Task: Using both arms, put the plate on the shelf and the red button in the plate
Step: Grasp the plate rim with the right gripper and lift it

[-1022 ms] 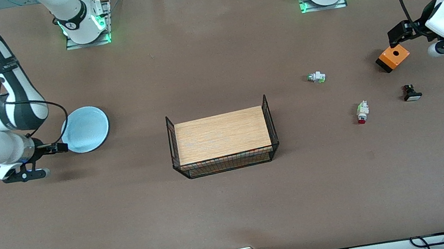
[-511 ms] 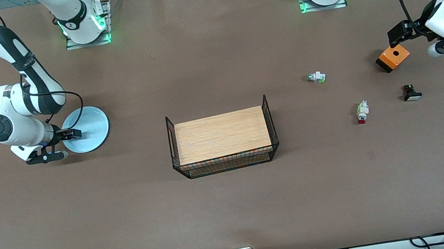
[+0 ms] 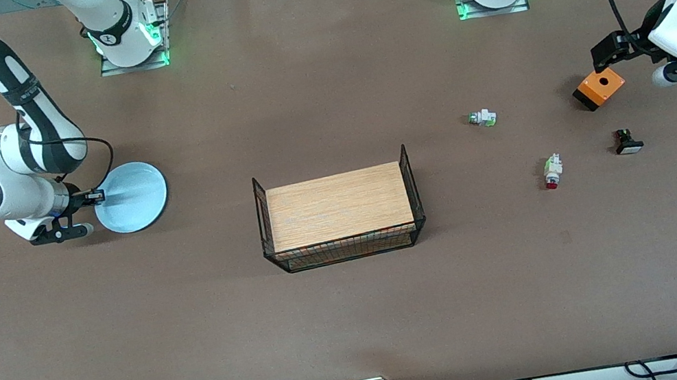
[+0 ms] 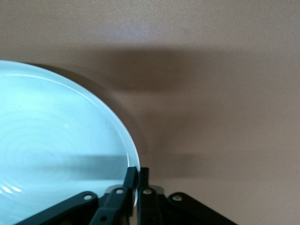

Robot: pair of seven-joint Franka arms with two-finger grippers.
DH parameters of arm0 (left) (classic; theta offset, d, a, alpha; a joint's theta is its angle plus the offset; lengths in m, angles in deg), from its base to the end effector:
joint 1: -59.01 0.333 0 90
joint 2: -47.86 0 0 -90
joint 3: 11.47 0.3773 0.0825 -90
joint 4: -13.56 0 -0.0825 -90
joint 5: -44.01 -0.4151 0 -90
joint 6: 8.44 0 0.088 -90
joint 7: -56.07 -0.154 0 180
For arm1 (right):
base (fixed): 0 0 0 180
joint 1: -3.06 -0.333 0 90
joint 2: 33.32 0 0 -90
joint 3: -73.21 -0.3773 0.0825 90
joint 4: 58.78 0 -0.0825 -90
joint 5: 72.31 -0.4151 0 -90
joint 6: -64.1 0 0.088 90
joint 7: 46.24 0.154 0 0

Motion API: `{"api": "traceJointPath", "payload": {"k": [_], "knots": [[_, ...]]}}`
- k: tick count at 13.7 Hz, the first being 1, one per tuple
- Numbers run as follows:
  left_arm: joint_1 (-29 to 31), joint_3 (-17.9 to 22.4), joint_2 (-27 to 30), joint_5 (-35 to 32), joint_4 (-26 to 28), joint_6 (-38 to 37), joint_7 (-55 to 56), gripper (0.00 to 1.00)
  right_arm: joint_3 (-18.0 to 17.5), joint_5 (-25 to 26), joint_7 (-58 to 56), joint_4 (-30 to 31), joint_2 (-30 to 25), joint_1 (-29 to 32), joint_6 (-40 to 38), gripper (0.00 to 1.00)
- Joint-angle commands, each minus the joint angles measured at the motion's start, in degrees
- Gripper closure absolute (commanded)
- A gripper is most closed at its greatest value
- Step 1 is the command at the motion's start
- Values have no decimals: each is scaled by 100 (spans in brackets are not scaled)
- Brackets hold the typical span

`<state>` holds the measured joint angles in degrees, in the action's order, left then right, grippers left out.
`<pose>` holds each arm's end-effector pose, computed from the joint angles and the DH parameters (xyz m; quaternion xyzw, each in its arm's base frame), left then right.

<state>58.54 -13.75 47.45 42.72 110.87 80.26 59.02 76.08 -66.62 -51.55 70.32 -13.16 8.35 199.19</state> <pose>0.5699 -0.0238 0.5698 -0.9968 -0.0011 0.0780 0.0150 0.5322 -0.0821 0.1737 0.9915 0.0150 -0.1270 0.0245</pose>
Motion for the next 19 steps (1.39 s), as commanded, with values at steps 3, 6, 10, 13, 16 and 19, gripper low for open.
{"api": "traceJointPath", "payload": {"k": [3, 6, 10, 13, 16, 19], "knots": [[38, -10, -3, 41, -98, -116, -145, 0, -76, 20, -5, 54, -319, 60, -368, 100], [29, -10, -3, 41, -98, -116, -145, 0, -269, -7, -22, -226, -793, 51, -921, 100], [38, -10, -3, 41, -98, -116, -145, 0, -278, -647, -14, -990, -1207, 34, -2247, 100], [38, -10, -3, 41, -98, -116, -145, 0, -366, -1033, 345, -1693, -1330, 33, -3152, 100], [38, -10, -3, 41, -98, -116, -145, 0, -392, -1930, 1362, -2378, -1313, -19, -3979, 100], [38, -10, -3, 41, -98, -116, -145, 0, -392, -2273, 2601, -2941, -1287, -580, -4332, 100]]}}
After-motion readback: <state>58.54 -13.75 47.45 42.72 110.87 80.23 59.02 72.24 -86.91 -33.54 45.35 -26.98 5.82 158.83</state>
